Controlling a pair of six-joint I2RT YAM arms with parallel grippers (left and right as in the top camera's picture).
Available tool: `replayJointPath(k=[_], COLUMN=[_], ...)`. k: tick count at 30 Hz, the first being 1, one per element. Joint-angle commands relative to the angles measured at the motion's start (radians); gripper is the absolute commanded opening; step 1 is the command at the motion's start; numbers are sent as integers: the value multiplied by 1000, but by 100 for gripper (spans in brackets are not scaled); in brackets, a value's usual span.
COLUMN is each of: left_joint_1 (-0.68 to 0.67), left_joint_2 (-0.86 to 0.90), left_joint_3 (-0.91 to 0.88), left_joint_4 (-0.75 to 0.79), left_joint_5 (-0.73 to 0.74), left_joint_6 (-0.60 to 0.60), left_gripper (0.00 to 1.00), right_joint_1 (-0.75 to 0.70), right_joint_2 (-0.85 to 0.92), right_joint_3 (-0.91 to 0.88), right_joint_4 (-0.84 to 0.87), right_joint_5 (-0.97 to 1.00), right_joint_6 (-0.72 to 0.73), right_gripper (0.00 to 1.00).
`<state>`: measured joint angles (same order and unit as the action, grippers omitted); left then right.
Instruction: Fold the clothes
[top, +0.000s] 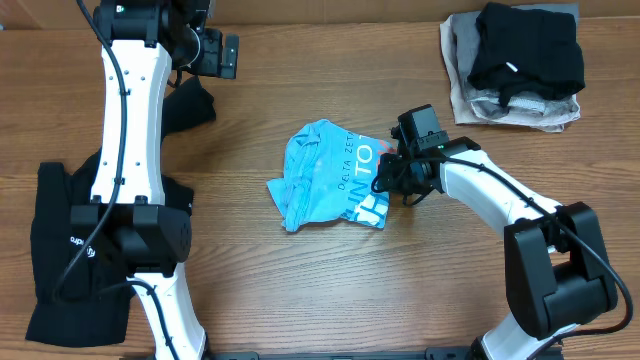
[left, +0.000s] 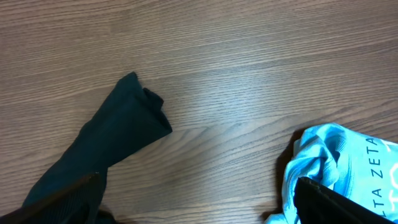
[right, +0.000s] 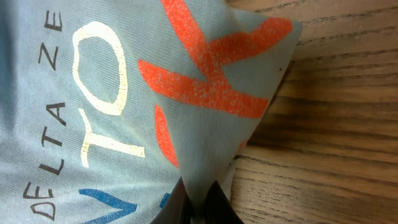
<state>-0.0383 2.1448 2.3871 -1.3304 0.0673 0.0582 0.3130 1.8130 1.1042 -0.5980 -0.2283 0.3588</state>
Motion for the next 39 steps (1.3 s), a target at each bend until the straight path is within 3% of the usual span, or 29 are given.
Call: replayJointPath(k=[1,29,32,33,36,39], left_joint_1=[5,3,3,3,3,3], left_joint_2=[-5,-5,-5,-5,-5,-5], left_joint_3=[16,16,16,16,16,17], left_joint_4=[3,8,8,8,8,8], left_joint_5=[8,11,11,11,11,11], left_joint_6=[-14,-14,-14,-14,-14,-14], left_gripper=[100,100,100,100,100,100], right_joint_1=[-24,-565,-592,-596,-595,-584], right_joint_2=[0,-1,-3,-7,-23,-53], right_joint_3=[-5,27,77,111,200,301], right_joint_4=[-9,-383,-440,-474,-554,-634], right_joint_5=[2,108,108,108,106,91], right_joint_6=[-7,-182,-205,-212,-233,-233], right_gripper=[4,4,15,26,42,50])
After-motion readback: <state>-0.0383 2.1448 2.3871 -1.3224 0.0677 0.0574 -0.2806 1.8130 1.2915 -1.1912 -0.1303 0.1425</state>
